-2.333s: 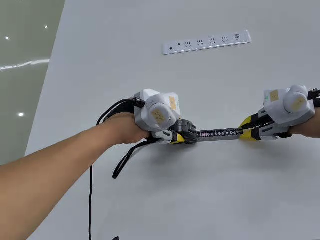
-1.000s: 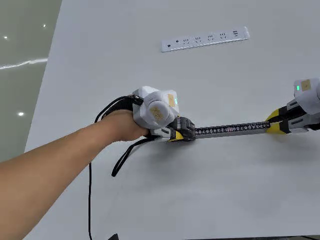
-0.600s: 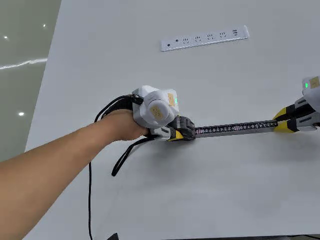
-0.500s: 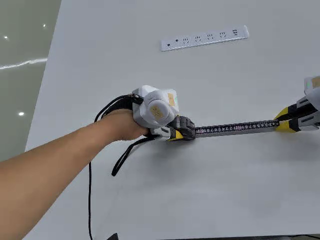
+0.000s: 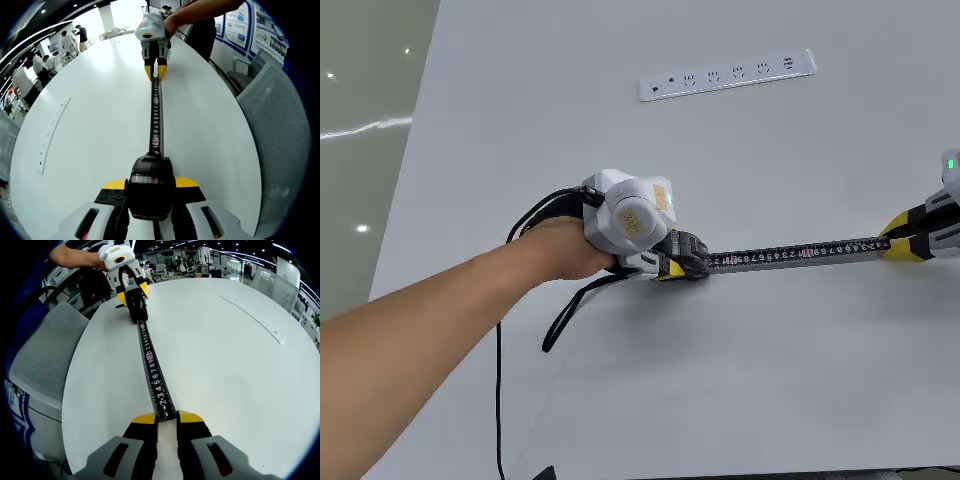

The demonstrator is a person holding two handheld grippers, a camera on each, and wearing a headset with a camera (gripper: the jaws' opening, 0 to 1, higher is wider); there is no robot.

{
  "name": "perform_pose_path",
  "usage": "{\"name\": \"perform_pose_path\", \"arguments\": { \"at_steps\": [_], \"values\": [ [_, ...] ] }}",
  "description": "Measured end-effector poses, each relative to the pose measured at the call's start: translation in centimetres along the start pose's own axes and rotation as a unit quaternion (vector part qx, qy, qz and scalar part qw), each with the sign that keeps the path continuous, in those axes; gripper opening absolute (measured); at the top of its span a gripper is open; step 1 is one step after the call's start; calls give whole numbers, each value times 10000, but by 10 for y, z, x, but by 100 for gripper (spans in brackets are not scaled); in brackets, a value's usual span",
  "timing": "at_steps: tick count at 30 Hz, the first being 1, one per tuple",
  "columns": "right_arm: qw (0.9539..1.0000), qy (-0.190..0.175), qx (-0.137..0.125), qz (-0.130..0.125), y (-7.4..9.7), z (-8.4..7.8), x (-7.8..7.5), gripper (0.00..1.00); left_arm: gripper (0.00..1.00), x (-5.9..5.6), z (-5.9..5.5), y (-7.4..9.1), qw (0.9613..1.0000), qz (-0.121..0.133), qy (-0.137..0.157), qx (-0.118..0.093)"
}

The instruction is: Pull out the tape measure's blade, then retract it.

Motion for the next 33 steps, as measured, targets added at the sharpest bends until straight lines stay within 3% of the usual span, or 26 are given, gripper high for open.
{"name": "perform_pose_path", "arguments": {
  "at_steps": [11,33],
  "values": [
    [10000,-17,8,-19,2,-4,-1,9,29,0,1,-1,10000,21,4,10],
    [9991,323,249,-118,1,2,6,12,31,0,1,-2,9999,88,141,-24]
  ]
}}
Point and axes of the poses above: the centre of the closed fingertips' face, and the gripper's own axes: y roughly backward along the fingers, x roughly to its left, z roughly out of its top, the point moved 7 cm from there along y, roughly backward along the fingers, and after that the axes turned 11 degrees about z, right-handed, at the moved point
